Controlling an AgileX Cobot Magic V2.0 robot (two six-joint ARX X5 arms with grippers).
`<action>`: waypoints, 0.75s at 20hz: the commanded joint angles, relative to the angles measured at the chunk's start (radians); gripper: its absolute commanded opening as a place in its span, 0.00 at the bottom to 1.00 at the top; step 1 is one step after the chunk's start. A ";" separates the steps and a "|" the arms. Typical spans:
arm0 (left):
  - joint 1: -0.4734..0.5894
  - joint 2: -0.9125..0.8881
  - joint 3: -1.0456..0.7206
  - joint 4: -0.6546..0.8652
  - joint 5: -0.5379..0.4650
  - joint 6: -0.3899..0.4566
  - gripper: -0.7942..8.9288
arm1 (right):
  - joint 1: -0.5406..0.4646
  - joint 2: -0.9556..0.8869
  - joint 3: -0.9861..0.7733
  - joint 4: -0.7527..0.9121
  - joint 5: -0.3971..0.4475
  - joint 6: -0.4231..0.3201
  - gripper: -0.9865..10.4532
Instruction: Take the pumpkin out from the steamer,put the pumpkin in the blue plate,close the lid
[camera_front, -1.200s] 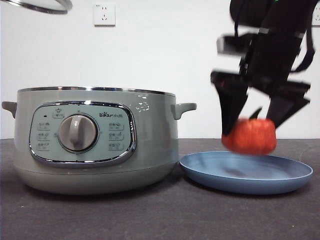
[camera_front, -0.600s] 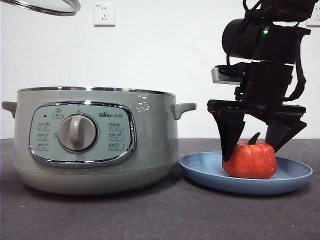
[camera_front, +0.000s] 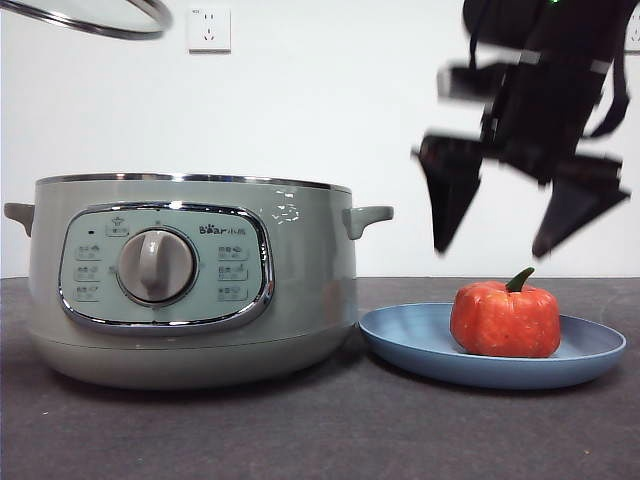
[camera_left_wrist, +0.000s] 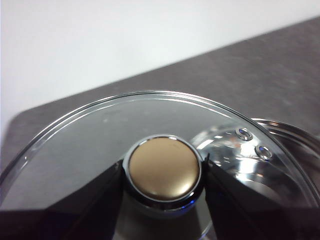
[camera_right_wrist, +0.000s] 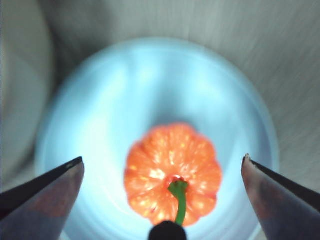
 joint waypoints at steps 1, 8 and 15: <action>-0.001 0.025 0.012 0.060 0.039 0.008 0.07 | 0.002 -0.092 -0.006 0.001 0.000 0.004 0.61; -0.001 0.198 0.012 0.122 0.216 0.004 0.07 | 0.000 -0.362 -0.006 0.003 0.010 0.004 0.61; -0.004 0.383 0.012 0.216 0.370 0.000 0.07 | 0.000 -0.497 -0.006 0.000 0.049 0.015 0.61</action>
